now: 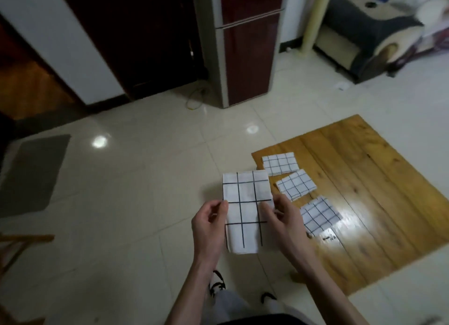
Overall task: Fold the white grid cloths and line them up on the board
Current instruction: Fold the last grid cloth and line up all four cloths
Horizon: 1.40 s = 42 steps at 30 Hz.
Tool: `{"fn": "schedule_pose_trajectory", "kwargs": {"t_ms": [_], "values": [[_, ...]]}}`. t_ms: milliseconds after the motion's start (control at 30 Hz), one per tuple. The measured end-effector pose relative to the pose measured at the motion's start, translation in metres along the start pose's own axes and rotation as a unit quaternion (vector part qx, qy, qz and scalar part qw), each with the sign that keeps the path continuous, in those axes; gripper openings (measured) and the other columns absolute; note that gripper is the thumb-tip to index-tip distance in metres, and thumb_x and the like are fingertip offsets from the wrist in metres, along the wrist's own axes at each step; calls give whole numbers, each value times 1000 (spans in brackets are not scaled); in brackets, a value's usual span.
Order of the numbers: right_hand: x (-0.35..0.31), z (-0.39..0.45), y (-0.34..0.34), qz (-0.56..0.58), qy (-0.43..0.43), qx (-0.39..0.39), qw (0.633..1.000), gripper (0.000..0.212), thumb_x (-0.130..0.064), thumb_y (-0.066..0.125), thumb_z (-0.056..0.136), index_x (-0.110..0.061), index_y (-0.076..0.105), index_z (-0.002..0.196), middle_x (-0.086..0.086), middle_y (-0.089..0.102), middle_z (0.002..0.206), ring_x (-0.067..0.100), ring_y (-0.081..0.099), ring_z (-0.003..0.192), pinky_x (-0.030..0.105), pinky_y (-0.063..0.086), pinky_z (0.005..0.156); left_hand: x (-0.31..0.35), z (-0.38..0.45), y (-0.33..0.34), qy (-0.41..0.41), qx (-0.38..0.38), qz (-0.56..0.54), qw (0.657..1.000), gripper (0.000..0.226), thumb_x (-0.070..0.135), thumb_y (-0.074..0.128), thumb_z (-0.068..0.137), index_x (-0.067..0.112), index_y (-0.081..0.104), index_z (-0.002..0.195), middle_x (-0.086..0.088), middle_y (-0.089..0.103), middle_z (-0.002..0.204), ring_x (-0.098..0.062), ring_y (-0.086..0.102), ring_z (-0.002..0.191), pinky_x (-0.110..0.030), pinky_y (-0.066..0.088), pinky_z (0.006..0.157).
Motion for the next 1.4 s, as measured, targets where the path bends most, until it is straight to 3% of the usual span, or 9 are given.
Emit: {"fn": "schedule_pose_trajectory", "kwargs": {"t_ms": [167,367,500,700,867,1067,1133,1267,1400], "values": [[12,-12,-13,8,35,119,992,13,-36,62,103,-32,62,115,-17,69,113,-5,66,98,24,56,82,9,30,26,0,-146,24,989,5,14,67,99,16,71,102,1,76,92,-8,71,80,-22,54,62],[44,-45,-49,32,89,248,964,16,-39,65,101,-35,62,116,-12,69,115,3,68,102,31,61,83,6,27,90,29,-300,76,951,7,15,69,99,21,70,102,5,76,95,-8,72,87,-26,61,71],[67,-72,-75,55,134,330,933,11,-32,67,100,-32,65,111,-16,71,108,-2,66,95,25,57,80,-3,7,134,33,-383,101,917,7,16,68,99,22,69,102,4,75,97,-11,72,89,-31,62,75],[99,-106,-117,78,186,424,883,7,-26,68,98,-31,69,102,-14,74,99,5,67,85,20,51,71,-22,-28,192,11,-484,150,862,9,7,67,98,12,68,106,-11,71,101,-20,66,87,-22,55,62],[131,-114,-144,106,207,454,860,4,-22,68,98,-26,70,99,-7,75,96,14,67,86,29,53,73,-38,-47,233,16,-523,176,834,13,5,65,98,13,67,108,-14,69,107,-28,66,94,-31,60,73],[160,-107,-173,109,216,472,848,8,-21,68,98,-28,69,96,-10,74,91,5,65,75,19,51,66,-58,-51,277,18,-525,198,827,19,2,67,96,17,69,109,-6,70,107,-24,66,99,-36,59,90],[167,-103,-181,103,220,473,847,8,-23,67,98,-30,68,97,-12,73,90,7,65,77,23,52,67,-61,-52,289,12,-535,208,819,21,4,67,97,20,68,111,-3,69,112,-25,66,104,-40,61,92],[187,-90,-193,97,239,478,840,6,-25,67,98,-31,67,100,-9,73,92,18,66,81,35,55,72,-71,-48,317,22,-546,223,807,25,5,68,96,26,67,110,5,69,111,-21,66,99,-33,61,89],[213,-73,-205,78,251,491,830,10,-23,66,98,-29,64,106,-14,71,96,1,61,79,18,47,67,-96,-38,349,27,-551,233,801,25,7,68,97,27,68,111,9,70,110,-10,64,90,-23,58,82]]}}
Point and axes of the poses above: each hand's wrist, its own z-axis towards the middle knuckle, its own y-axis out of the palm, x = y × z, the point moved 3 cm from there along z, towards the middle knuckle
